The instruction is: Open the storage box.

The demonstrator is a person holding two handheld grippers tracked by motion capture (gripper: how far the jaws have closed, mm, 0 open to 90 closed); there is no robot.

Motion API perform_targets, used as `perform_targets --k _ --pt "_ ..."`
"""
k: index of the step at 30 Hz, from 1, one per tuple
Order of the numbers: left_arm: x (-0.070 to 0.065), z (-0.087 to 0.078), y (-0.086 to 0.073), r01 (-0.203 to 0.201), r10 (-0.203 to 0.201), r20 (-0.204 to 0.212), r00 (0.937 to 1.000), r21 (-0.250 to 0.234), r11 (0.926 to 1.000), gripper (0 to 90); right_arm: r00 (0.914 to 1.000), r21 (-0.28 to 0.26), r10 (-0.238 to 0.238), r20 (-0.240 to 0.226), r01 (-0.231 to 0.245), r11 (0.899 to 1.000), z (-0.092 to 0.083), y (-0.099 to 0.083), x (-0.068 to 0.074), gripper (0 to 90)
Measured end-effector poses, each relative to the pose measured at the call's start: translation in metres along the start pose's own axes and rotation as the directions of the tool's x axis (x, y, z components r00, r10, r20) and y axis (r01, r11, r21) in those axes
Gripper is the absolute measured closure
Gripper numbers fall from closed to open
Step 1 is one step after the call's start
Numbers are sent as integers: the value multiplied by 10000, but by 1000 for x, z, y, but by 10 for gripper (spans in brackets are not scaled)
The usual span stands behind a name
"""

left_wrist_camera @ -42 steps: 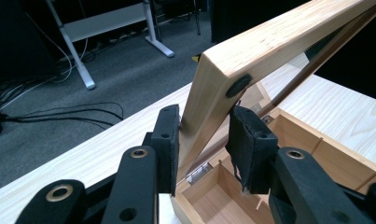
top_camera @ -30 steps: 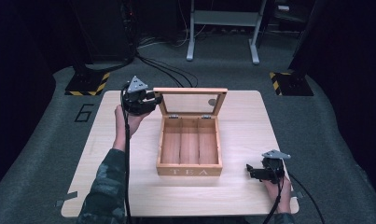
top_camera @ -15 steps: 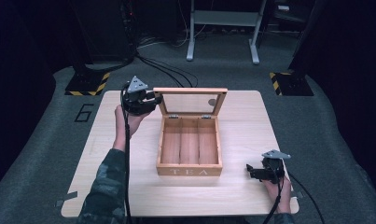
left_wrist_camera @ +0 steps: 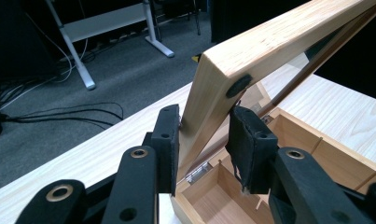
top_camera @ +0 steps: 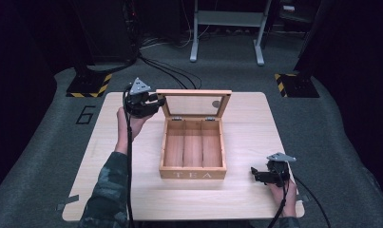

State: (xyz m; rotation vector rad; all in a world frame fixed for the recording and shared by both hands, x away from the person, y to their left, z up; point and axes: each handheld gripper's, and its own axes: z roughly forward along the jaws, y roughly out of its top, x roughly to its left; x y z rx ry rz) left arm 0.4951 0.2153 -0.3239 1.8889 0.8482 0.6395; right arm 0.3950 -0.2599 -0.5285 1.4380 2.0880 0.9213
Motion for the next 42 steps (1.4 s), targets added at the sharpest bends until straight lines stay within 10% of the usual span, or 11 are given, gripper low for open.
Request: perform_targets --k 42 --pt "-1 -2 -1 -31 31 14 10000 44 10000 639 9999 -32 -121 -18 121 9999 0 0 -1 96"
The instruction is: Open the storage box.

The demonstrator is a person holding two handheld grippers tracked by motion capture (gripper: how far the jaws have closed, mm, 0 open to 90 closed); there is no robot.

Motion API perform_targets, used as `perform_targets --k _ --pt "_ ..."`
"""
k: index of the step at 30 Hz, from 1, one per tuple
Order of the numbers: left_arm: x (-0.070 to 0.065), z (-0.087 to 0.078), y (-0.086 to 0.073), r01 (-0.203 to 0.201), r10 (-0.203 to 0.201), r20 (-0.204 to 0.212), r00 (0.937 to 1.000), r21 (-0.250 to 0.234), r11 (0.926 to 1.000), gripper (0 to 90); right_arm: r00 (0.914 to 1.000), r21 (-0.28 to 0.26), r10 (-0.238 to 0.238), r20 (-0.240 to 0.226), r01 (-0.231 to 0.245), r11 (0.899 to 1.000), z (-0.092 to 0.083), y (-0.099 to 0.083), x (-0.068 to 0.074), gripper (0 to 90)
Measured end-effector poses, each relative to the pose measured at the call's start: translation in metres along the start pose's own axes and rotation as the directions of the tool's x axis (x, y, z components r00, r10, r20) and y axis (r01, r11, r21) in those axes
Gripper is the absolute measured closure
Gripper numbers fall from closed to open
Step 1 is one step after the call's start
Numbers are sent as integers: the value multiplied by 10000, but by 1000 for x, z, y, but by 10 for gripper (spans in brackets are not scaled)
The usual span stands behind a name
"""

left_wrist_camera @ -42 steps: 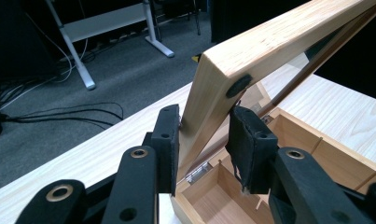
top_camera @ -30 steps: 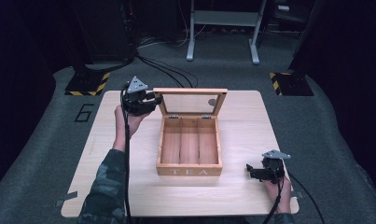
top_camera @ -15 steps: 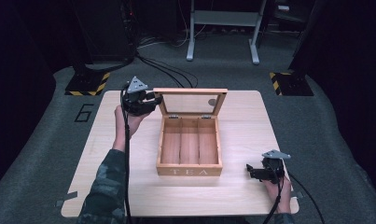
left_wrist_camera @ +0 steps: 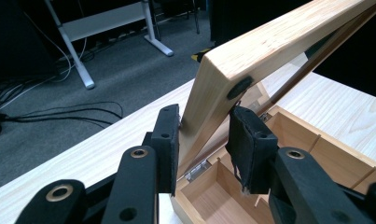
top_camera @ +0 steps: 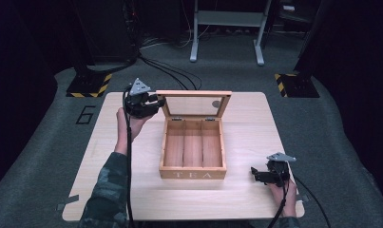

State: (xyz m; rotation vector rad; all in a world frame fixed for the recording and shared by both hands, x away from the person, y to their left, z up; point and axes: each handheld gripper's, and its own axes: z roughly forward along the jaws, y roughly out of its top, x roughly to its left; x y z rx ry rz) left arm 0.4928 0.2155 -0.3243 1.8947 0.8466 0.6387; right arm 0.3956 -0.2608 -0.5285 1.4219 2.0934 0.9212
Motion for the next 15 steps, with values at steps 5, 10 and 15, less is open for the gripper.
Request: perform_targets --k 5,10,15 --pt "-1 -2 -2 -44 44 72 10000 25 10000 638 10000 -6 11 -1 -11 10000 0 0 0 96" --pt "-4 -4 -6 -79 79 28 10000 -78 9999 637 10000 -6 19 1 -19 10000 0 0 0 96" --pt "-11 -8 -14 -67 65 -70 10000 -263 9996 633 10000 -3 11 1 -11 10000 0 0 0 96"
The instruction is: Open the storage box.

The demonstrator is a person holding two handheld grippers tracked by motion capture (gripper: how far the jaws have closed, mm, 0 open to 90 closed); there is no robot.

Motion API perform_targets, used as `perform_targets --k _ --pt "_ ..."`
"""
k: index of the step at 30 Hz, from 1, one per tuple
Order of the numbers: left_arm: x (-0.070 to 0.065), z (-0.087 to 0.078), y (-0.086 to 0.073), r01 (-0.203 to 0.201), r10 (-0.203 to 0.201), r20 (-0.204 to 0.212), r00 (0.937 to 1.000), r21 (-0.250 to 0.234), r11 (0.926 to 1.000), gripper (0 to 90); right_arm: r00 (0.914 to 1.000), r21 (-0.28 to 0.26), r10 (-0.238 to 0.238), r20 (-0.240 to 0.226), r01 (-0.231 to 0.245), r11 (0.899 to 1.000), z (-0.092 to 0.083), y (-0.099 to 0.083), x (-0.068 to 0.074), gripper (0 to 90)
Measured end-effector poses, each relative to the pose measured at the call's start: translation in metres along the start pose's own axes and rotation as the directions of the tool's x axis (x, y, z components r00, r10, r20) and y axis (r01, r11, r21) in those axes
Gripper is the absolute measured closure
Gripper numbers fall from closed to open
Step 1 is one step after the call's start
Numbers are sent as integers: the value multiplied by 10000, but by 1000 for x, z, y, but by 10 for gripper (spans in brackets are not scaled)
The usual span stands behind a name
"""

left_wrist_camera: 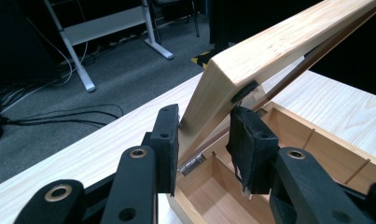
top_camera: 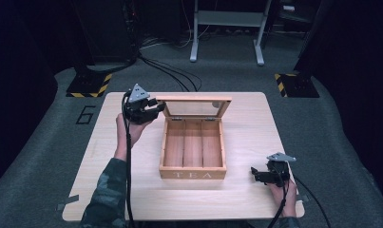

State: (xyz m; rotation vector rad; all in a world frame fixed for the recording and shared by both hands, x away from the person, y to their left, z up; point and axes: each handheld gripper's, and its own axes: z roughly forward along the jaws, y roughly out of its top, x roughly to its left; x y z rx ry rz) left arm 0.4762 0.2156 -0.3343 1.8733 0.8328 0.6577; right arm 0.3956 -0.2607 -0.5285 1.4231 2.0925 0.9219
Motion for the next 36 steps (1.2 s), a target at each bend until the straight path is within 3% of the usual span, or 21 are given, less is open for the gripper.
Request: perform_targets --k 14,20,36 --pt "-18 -13 -23 -76 74 -111 9999 -209 9998 618 10000 20 90 26 -91 10000 0 0 1 96" --pt "-28 -21 -34 -191 179 -237 9996 -506 9985 614 10000 25 79 17 -80 10000 0 0 1 95" --pt "-46 -28 -65 -139 133 -215 9997 -278 9995 531 10000 43 -13 12 13 10000 0 0 0 96"
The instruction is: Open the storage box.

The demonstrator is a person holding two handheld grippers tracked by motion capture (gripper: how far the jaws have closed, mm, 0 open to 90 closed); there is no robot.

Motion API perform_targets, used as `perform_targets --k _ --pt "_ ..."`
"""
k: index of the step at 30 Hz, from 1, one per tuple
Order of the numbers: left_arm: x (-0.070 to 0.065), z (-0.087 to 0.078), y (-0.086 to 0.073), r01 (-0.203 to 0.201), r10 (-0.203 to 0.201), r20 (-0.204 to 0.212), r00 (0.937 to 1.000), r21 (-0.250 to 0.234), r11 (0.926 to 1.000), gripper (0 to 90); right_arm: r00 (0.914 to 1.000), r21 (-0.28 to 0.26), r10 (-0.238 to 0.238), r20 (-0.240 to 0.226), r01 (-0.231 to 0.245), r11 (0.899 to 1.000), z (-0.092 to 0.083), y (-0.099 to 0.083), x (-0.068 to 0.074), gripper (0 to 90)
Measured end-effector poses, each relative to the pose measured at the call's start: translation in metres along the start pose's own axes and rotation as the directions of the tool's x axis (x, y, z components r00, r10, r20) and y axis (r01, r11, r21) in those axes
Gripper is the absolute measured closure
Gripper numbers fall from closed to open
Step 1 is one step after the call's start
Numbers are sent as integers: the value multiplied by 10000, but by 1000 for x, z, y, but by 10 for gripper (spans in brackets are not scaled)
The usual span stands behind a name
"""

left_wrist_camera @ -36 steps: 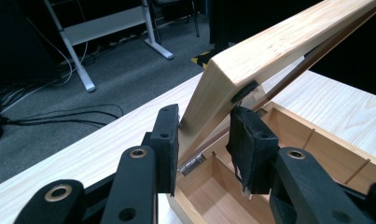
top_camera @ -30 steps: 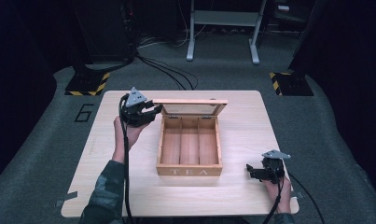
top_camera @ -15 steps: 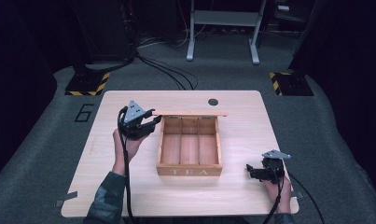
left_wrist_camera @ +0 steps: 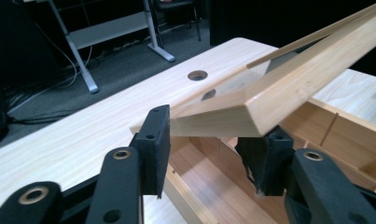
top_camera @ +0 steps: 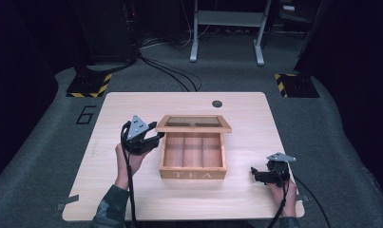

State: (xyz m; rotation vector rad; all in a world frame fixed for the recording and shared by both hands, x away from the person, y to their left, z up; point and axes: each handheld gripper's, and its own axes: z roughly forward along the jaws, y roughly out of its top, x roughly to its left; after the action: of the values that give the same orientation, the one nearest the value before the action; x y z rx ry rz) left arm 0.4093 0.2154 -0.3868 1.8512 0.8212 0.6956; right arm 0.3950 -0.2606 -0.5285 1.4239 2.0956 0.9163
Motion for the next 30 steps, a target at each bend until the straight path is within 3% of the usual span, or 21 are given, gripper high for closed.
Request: perform_targets --k 19,23,30 --pt "-16 0 -46 641 -649 205 9977 411 9971 432 10000 2 -2 5 2 10000 0 0 0 95" --pt "-19 2 -61 849 -873 308 9957 727 9937 415 10000 3 -3 4 3 10000 0 0 0 96" --pt "-22 9 -85 1325 -1425 586 9881 1481 9800 382 10000 3 5 5 -5 10000 0 0 0 95"
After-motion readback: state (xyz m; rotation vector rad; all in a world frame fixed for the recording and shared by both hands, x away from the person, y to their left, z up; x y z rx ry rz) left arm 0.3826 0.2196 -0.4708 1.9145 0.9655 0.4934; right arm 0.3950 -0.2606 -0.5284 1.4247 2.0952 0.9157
